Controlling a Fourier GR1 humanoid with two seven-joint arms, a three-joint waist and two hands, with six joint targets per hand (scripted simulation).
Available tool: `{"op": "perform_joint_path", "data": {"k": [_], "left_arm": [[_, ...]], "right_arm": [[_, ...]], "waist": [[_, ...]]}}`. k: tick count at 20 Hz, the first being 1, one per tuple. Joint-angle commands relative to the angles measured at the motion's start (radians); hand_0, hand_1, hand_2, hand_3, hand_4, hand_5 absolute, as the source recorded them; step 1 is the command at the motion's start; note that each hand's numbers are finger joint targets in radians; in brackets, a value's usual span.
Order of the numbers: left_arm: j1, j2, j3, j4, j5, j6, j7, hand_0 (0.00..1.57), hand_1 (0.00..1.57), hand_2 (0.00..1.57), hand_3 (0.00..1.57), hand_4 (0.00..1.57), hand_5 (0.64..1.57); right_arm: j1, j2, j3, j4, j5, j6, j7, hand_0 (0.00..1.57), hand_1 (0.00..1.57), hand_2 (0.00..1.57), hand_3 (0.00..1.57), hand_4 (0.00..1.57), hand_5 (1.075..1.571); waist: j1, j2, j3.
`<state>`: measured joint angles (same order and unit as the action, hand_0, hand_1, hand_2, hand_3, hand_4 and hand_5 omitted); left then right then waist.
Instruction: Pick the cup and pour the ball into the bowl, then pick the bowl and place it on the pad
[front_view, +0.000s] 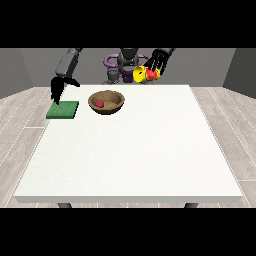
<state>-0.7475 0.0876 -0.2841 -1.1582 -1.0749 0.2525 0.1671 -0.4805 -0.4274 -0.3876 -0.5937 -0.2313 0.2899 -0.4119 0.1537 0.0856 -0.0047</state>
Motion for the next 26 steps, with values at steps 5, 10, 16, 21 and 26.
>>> {"op": "perform_joint_path", "data": {"k": [5, 10, 16, 21, 26], "left_arm": [[0.086, -0.057, 0.247, -0.02, 0.443, 0.029, -0.244, 0.96, 0.96, 0.93, 0.63, 0.86, 1.54], [0.112, -0.086, 0.313, 0.003, 0.691, 0.048, -0.366, 0.0, 0.0, 0.0, 0.0, 0.4, 1.548], [0.149, -0.075, 0.377, 0.126, 0.759, -0.03, -0.468, 0.0, 0.0, 0.0, 0.0, 0.0, 1.519], [0.121, -0.072, 0.379, 0.134, 0.772, -0.037, -0.432, 0.0, 0.0, 0.0, 0.0, 0.0, 1.533], [0.192, -0.087, 0.314, 0.059, 0.771, -0.068, -0.429, 0.0, 0.0, 0.0, 0.0, 0.0, 1.549]], "right_arm": [[-0.046, 0.099, 0.009, -0.062, -0.027, -0.034, -0.014, 0.0, 0.0, 0.0, 0.0, 0.36, 1.569], [-0.102, 0.122, 0.051, -0.106, -0.014, -0.033, 0.037, 0.0, 0.0, 0.0, 0.0, 0.42, 1.566], [-0.067, 0.232, 0.135, -0.147, 0.033, -0.122, 0.093, 0.0, 0.0, 0.0, 0.0, 0.11, 1.541], [-0.05, 0.222, 0.142, -0.096, 0.038, -0.092, 0.059, 0.0, 0.0, 0.0, 0.0, 0.03, 1.542], [-0.014, 0.248, 0.125, 0.006, 0.033, -0.09, -0.038, 0.0, 0.0, 0.0, 0.0, 0.25, 1.55]], "waist": [[-0.022, 0.153, -0.0003], [-0.094, 0.23, 0.0005], [-0.152, 0.119, 0.0042], [-0.15, 0.114, 0.0049], [-0.088, 0.096, 0.0052]]}}
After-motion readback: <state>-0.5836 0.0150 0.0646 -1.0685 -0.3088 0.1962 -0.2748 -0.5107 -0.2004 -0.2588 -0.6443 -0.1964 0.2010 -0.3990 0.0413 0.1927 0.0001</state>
